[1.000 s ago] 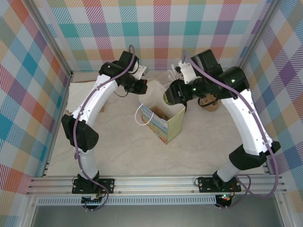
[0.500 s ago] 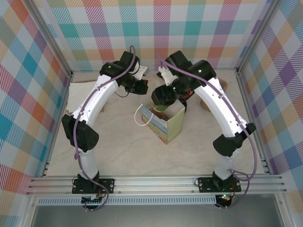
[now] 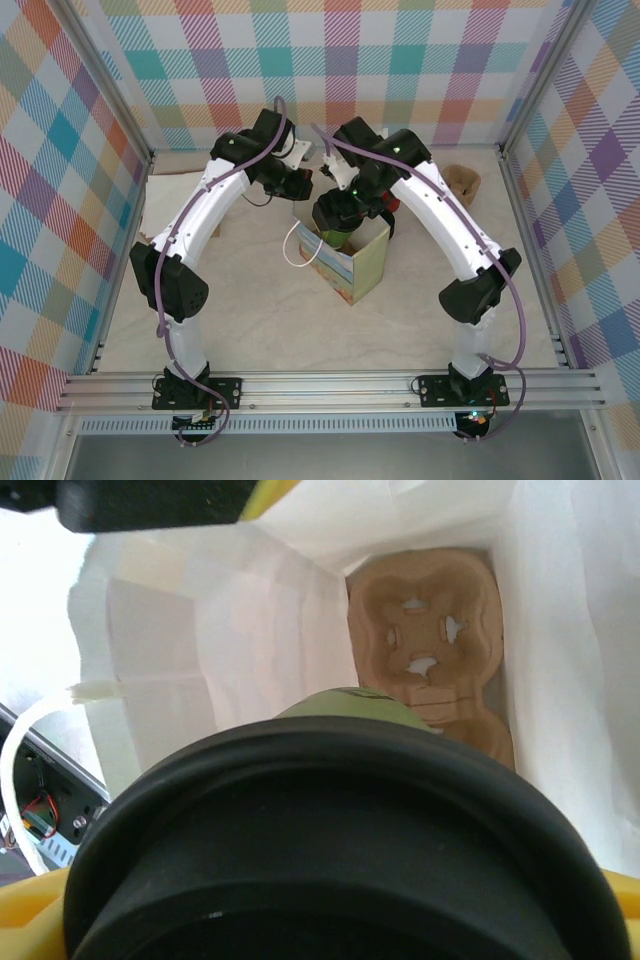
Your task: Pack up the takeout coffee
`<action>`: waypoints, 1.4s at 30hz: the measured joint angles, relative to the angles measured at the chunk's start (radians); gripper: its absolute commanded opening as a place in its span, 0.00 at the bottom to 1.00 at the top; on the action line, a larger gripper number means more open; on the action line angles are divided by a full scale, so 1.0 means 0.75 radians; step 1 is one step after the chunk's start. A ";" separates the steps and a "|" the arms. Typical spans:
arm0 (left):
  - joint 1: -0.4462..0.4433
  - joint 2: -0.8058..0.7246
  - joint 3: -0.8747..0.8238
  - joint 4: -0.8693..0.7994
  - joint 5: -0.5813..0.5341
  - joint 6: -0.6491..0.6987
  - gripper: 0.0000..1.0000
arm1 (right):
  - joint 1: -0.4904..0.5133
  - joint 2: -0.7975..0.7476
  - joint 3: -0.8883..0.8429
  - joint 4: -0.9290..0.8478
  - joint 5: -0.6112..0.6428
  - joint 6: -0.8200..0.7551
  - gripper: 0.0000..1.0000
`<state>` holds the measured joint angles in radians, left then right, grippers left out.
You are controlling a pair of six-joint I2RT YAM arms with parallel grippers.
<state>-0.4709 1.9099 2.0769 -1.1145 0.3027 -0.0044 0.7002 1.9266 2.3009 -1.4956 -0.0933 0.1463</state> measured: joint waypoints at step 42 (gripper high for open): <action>0.009 -0.073 -0.130 -0.009 -0.105 -0.006 0.39 | -0.002 0.068 -0.234 0.017 0.125 -0.118 0.82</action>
<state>-0.4641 1.8553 1.9797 -1.1213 0.2241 -0.0086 0.6991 1.9774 2.1250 -1.4826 0.0006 0.0578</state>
